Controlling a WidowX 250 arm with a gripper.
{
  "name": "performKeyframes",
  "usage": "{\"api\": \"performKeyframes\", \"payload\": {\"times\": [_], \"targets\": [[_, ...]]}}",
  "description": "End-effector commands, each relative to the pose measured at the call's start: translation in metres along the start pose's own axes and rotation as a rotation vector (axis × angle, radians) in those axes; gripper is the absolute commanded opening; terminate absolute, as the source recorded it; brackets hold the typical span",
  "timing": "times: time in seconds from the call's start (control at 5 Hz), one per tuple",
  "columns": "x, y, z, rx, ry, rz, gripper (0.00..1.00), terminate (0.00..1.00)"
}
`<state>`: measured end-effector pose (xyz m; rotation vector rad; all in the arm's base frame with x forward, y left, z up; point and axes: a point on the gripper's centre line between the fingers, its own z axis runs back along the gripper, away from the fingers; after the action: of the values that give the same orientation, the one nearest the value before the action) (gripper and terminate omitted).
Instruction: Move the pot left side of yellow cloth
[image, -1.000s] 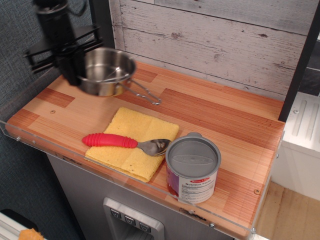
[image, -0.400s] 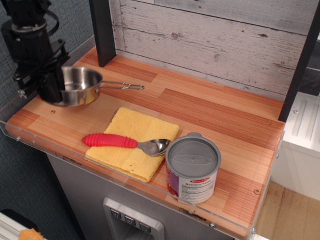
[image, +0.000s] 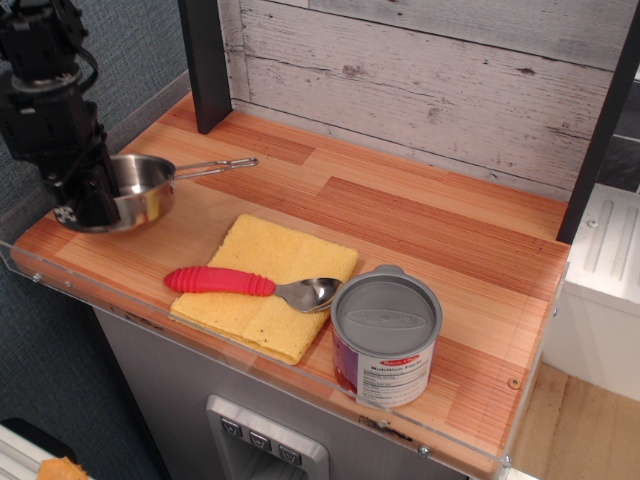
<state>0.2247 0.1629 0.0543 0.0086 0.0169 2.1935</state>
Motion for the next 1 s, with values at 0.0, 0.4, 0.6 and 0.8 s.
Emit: {"api": "performKeyframes", "payload": {"times": [0.0, 0.4, 0.6, 0.8], "targets": [[-0.005, 0.007, -0.003, -0.027, 0.035, 0.1, 0.0, 0.0], [-0.003, 0.003, -0.023, 0.035, 0.072, 0.042, 1.0, 0.0], [-0.004, 0.004, -0.023, 0.059, 0.082, 0.006, 1.0, 0.0], [-0.004, 0.004, -0.018, 0.063, 0.084, -0.021, 1.0, 0.0]]}}
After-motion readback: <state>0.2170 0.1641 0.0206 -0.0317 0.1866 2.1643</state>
